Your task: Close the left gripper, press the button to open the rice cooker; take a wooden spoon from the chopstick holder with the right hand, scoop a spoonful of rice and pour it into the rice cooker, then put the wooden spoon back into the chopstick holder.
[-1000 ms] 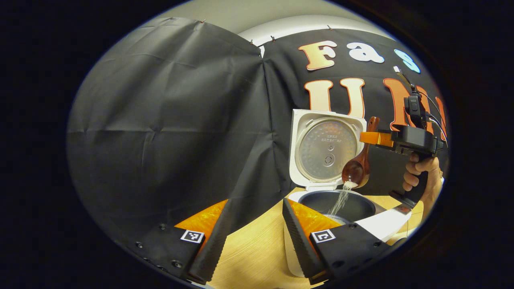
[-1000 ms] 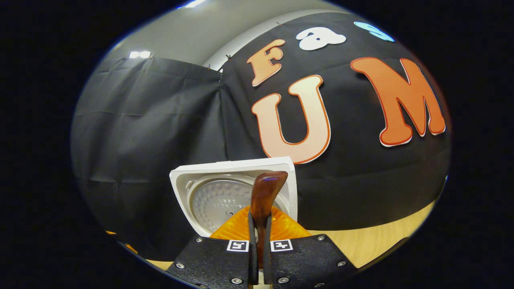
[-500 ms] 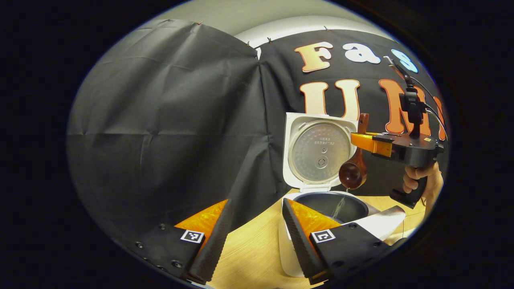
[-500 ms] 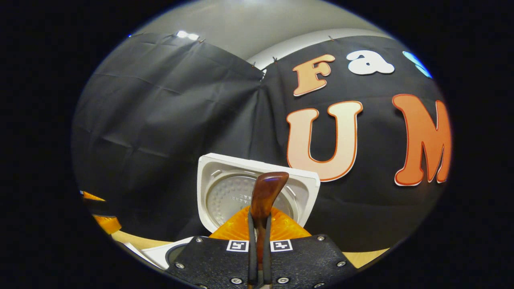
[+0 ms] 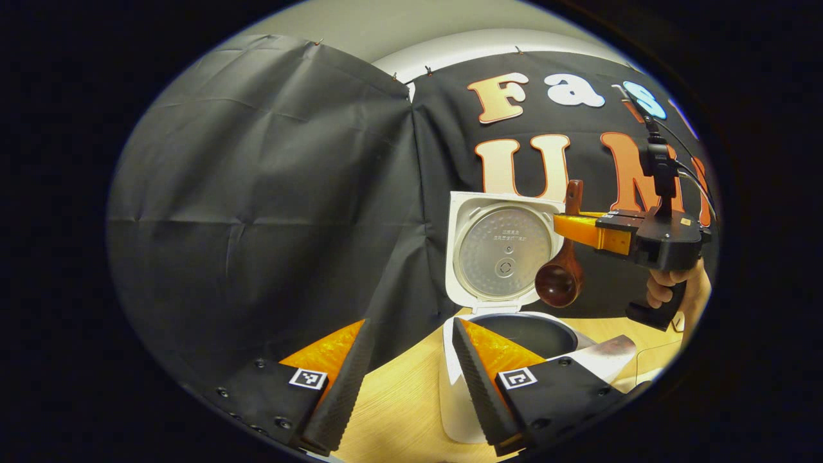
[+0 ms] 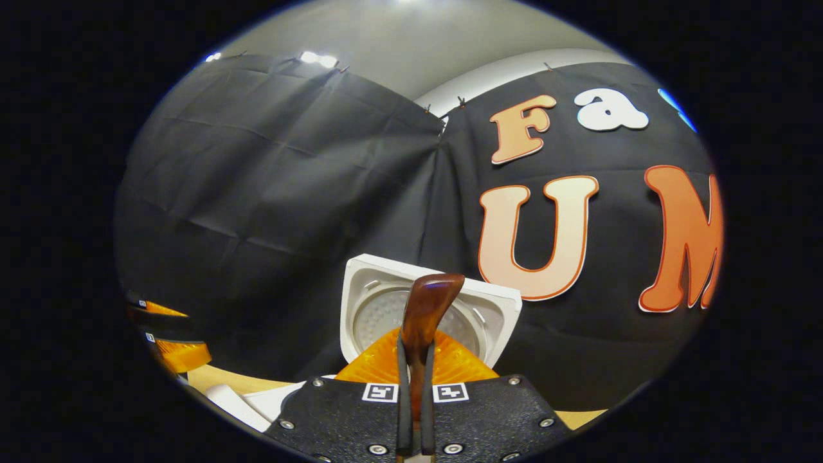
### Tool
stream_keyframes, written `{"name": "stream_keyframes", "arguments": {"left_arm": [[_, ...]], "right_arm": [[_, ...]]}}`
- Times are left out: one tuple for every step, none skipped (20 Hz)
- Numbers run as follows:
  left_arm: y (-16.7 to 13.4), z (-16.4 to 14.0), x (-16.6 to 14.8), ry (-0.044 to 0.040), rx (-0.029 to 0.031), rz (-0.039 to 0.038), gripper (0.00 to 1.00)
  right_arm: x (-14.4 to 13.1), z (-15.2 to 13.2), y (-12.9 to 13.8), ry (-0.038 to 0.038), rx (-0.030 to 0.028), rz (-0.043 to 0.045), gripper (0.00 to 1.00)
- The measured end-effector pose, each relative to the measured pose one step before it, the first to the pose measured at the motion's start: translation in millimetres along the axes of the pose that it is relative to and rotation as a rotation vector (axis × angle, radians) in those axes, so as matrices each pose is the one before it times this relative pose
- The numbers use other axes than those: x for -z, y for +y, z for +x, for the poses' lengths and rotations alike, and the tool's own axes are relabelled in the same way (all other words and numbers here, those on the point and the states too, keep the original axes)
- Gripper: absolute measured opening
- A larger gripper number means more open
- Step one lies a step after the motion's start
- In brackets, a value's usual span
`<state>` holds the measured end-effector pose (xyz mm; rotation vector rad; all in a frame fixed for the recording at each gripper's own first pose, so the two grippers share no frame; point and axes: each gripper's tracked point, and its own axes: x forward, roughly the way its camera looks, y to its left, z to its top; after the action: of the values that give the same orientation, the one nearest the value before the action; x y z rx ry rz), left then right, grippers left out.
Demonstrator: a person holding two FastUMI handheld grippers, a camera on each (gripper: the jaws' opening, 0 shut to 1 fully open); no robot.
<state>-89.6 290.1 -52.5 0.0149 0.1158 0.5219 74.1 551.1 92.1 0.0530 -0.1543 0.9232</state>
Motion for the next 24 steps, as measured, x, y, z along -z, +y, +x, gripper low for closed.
{"name": "stream_keyframes", "arguments": {"left_arm": [[-0.49, -0.57, -0.34, -0.00068, 0.00191, 0.00089, 0.82], [-0.49, 0.0, -0.42, -0.00148, 0.00403, 0.00079, 0.82], [-0.65, -0.59, -0.69, 0.00015, 0.00288, -0.00025, 0.82], [-1.13, -0.83, -1.13, -0.00102, 0.00335, -0.00028, 0.82], [0.02, -0.28, 0.35, -0.00179, 0.00634, -0.00117, 0.82], [-1.12, -0.67, 0.16, 0.00018, 0.00547, -0.00039, 0.81], [-0.4, -1.25, -0.89, -0.00043, 0.00326, 0.00033, 0.82], [-1.25, -0.63, -0.49, -0.0001, 0.00604, -0.00062, 0.82], [-2.4, -1.23, 0.32, 0.0012, 0.00537, -0.00015, 0.82], [-3.3, 1.69, 0.29, 0.00174, 0.0041, 0.0009, 0.82], [-3.54, 1.11, -0.53, 0.00056, 0.00432, 0.00119, 0.81], [-4.22, 1.25, -0.58, 0.00252, 0.00582, 0.00178, 0.82], [-6.13, 0.77, 0.03, -0.00068, 0.00737, 0.00255, 0.82], [-6.02, -1.59, -1.43, -0.00203, 0.00791, 0.003, 0.82], [-6.72, -2.21, -2.28, -0.00072, 0.00755, 0.00243, 0.81], [-4.26, -0.48, -0.28, 0.00169, 0.00664, 0.00158, 0.82], [-2.96, -2.87, 1.11, 0.00528, 0.00993, 0.00073, 0.82], [-2.35, -0.1, 0.22, 0.00139, 0.00895, 0.00067, 0.82], [-2.71, 0.17, -1.04, 0.00239, 0.00795, 0.00094, 0.81], [-3.21, 1.04, -0.89, 0.00044, 0.00785, 0.00197, 0.82], [-4.66, 0.9, -1.41, 0.00237, 0.00737, 0.00222, 0.82], [-5.11, 0.23, 0.16, 0.00061, 0.0092, 0.00299, 0.82], [-5.06, 0.94, -1.35, 0.00249, 0.00967, 0.00314, 0.82], [-4.72, 0.27, -0.26, 0.00141, 0.00981, 0.00475, 0.82]], "right_arm": [[-4.1, -6.14, -3.8, -0.01023, 0.01318, 0.0042, 0.05], [-5.04, -5.15, -5.21, -0.00621, 0.0092, 0.00936, 0.05], [-3.8, -6.75, -5.0, -0.00245, 0.01226, 0.01208, 0.05], [-3.11, -5.49, -4.38, -0.00022, 0.00944, 0.01687, 0.05], [-3.09, -7.06, -6.55, 0.00187, 0.01238, 0.01792, 0.05], [-2.56, -7.17, -5.38, 0.00086, 0.01291, 0.02135, 0.05], [-2.69, -5.77, -7.56, 0.00226, 0.01433, 0.02322, 0.05], [-2.26, -5.02, -5.64, 0.00077, 0.00804, 0.03144, 0.05], [-2.69, -5.98, -6.86, -0.00271, 0.00289, 0.0396, 0.05], [-2.13, -6.89, -6.41, 0.00048, 0.00001, 0.04595, 0.05], [-2.75, -7.5, -8.37, -0.00037, 0.00246, 0.04782, 0.05], [-5.58, -7.42, -7.88, -0.01727, 0.00353, 0.04452, 0.05], [-6.93, -6.14, -12.41, -0.02268, 0.02324, 0.02823, 0.1], [-4.66, -8.12, -17.48, -0.01113, 0.03862, 0.01702, 0.05], [-5.63, -9.55, -17.27, -0.01354, 0.04046, 0.00521, 0.05], [-5.68, -9.33, -14.78, -0.00885, 0.03655, 0.00171, 0.05], [-3.61, -10.25, -16.52, -0.00568, 0.03747, -0.00171, 0.05], [-3.38, -9.0, -17.95, -0.00386, 0.04792, 0.00152, 0.05], [-2.41, -8.93, -18.65, 0.00159, 0.04169, -0.0023, 0.1], [-0.43, -9.96, -17.21, 0.00799, 0.04407, 0.00062, 0.05], [-2.16, -9.96, -15.57, 0.00856, 0.03685, 0.0025, 0.1], [-1.61, -8.74, -14.95, 0.01074, 0.03694, -0.00053, 0.05], [-1.76, -8.76, -13.49, 0.00946, 0.03082, -0.00686, 0.05], [-1.66, -10.17, -13.42, 0.0091, 0.03443, -0.00966, 0.05]]}}
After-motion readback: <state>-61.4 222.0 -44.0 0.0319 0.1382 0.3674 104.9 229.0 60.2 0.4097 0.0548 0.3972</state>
